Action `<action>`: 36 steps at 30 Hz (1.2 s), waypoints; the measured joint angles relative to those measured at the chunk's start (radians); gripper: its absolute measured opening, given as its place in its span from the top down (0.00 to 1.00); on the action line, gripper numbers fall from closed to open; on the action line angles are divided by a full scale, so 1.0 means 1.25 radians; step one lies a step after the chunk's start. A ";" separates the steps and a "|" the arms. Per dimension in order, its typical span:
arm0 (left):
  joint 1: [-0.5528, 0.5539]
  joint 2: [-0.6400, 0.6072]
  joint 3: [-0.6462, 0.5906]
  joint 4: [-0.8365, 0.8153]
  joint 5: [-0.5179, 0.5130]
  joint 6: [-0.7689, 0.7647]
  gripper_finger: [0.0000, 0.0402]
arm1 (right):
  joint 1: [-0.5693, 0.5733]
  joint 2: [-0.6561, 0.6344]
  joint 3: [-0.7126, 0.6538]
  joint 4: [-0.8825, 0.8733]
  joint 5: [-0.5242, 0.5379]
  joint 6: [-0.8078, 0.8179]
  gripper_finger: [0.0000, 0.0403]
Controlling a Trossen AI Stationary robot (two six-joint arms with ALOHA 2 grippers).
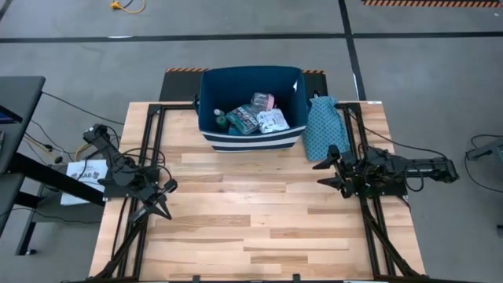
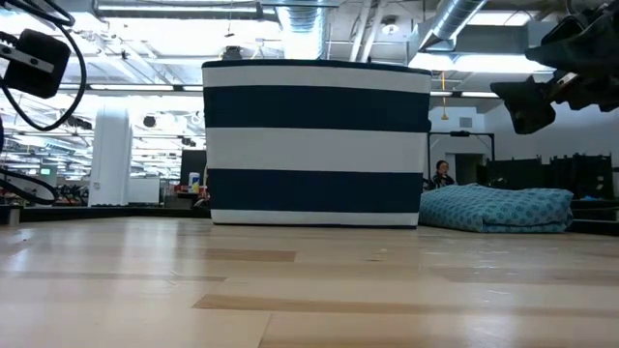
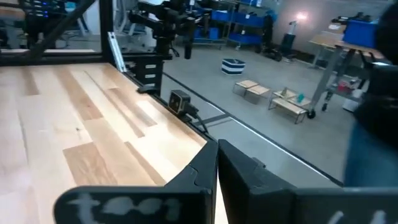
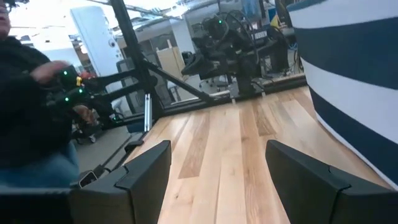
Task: Pick & place medical supplies in basket/bin
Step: Return to Home Position
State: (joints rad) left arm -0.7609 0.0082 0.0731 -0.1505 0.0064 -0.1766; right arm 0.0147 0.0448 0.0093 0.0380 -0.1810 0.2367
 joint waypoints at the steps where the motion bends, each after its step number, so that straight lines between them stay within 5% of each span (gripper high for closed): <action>1: 0.001 0.000 0.000 -0.001 -0.005 0.000 1.00 | 0.000 0.001 0.000 0.000 0.000 0.000 0.37; 5: 0.001 0.000 0.000 -0.004 -0.004 0.023 1.00 | 0.000 0.001 0.000 0.000 0.000 0.000 0.37; 9: -0.001 -0.002 0.003 -0.007 0.128 0.280 1.00 | 0.000 0.001 0.001 -0.001 -0.001 0.000 0.37; 13: 0.000 -0.002 0.004 -0.009 0.137 0.375 1.00 | 0.000 0.001 0.001 -0.001 0.000 0.000 0.37; 28: 0.004 -0.005 0.002 -0.012 0.048 0.346 1.00 | 0.000 0.001 0.002 -0.002 -0.001 0.000 0.37; 36: 0.128 -0.005 0.002 -0.012 0.051 0.342 1.00 | 0.000 0.001 0.003 -0.003 -0.001 0.000 0.37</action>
State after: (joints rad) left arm -0.6007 0.0017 0.0753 -0.1658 0.0704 0.2506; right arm 0.0147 0.0456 0.0128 0.0347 -0.1822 0.2369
